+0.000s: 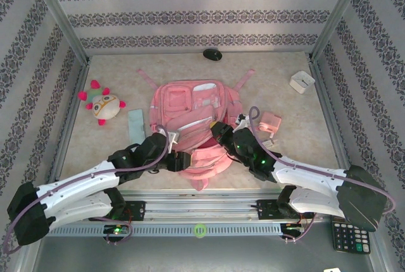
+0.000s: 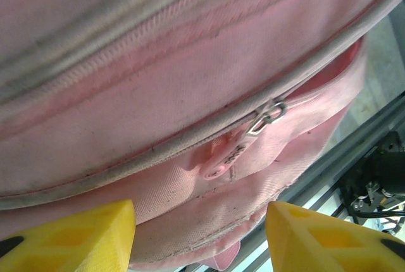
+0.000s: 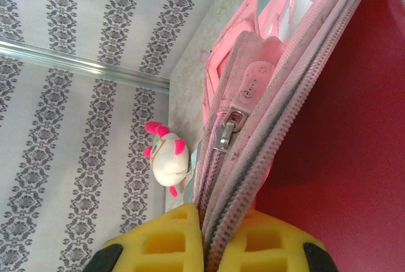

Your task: Pack books, pencil case, and school supplies into a backpack

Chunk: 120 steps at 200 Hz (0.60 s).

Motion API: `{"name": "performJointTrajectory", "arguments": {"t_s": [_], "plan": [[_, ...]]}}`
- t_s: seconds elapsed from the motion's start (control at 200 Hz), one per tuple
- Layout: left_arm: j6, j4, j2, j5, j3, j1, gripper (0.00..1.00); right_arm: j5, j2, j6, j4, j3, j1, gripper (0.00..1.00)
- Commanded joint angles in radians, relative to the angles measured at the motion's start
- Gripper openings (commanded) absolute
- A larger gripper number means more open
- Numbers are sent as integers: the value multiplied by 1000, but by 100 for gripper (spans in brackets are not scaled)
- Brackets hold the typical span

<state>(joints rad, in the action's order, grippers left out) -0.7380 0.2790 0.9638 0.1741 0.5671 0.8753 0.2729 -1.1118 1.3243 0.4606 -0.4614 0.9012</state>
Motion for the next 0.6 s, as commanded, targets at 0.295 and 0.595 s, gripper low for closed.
{"name": "performJointTrajectory", "arguments": {"t_s": [0.295, 0.595], "plan": [[-32, -225, 120, -91, 41, 48, 55, 10, -11, -59, 75, -68, 11, 0], [-24, -280, 185, -84, 86, 55, 36, 6, -17, -60, 81, -65, 13, 0]]}}
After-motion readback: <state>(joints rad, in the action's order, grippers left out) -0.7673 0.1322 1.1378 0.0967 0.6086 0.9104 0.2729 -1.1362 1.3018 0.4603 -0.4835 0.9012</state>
